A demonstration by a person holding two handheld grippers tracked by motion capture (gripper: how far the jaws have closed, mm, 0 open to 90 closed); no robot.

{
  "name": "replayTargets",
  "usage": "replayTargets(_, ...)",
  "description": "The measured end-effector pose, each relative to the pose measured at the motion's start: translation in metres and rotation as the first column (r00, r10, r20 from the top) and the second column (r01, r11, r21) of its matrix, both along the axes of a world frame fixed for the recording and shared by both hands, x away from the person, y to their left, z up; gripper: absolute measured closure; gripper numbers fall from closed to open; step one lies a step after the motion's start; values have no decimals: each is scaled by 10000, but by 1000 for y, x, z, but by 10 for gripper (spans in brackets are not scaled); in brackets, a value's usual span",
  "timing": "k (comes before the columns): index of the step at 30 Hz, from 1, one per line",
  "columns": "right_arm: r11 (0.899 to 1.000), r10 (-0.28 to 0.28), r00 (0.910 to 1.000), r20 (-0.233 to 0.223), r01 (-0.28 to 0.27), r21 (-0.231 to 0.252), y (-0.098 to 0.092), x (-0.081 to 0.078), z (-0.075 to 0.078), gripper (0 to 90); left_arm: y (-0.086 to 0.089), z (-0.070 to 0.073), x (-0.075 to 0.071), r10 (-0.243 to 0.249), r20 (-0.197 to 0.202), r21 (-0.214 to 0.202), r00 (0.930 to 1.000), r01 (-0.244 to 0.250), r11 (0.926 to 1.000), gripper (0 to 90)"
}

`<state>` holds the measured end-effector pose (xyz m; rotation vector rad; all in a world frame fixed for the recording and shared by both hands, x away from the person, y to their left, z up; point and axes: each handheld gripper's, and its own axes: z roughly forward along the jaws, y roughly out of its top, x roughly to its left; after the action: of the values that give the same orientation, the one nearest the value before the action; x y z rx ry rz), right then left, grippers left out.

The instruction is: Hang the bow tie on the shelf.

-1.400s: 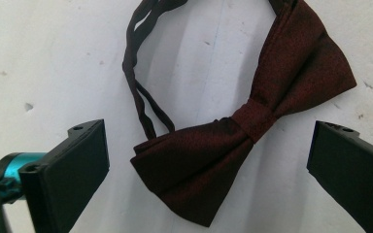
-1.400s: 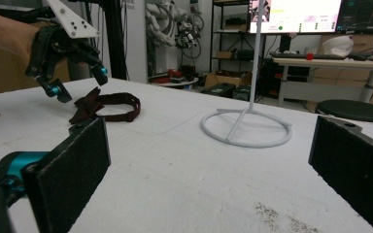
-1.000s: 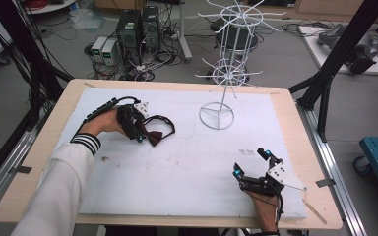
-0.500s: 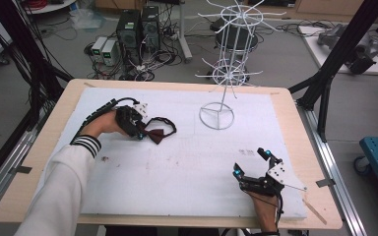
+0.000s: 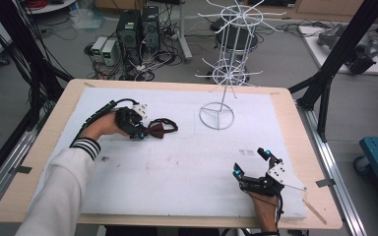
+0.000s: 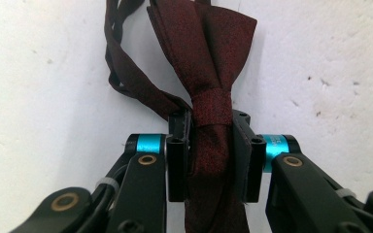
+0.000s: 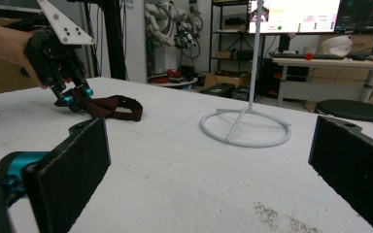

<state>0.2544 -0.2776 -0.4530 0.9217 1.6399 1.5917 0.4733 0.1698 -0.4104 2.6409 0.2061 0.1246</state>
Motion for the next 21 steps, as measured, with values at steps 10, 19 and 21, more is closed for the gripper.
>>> replayTargets(10,10000,10,10000,6,-10,12,0,0,0,6,2,14,-7,263,76,-623,9996,-258,9977,714)
replayTargets(19,10000,23,10000,31,-23,35,-1,1,0,6,-1,32,-20,607,60,-1405,9981,-592,9883,710)
replayTargets(21,10000,73,10000,-59,-73,46,-1,1,1,6,0,34,-22,614,96,-1510,9981,-592,9868,709)
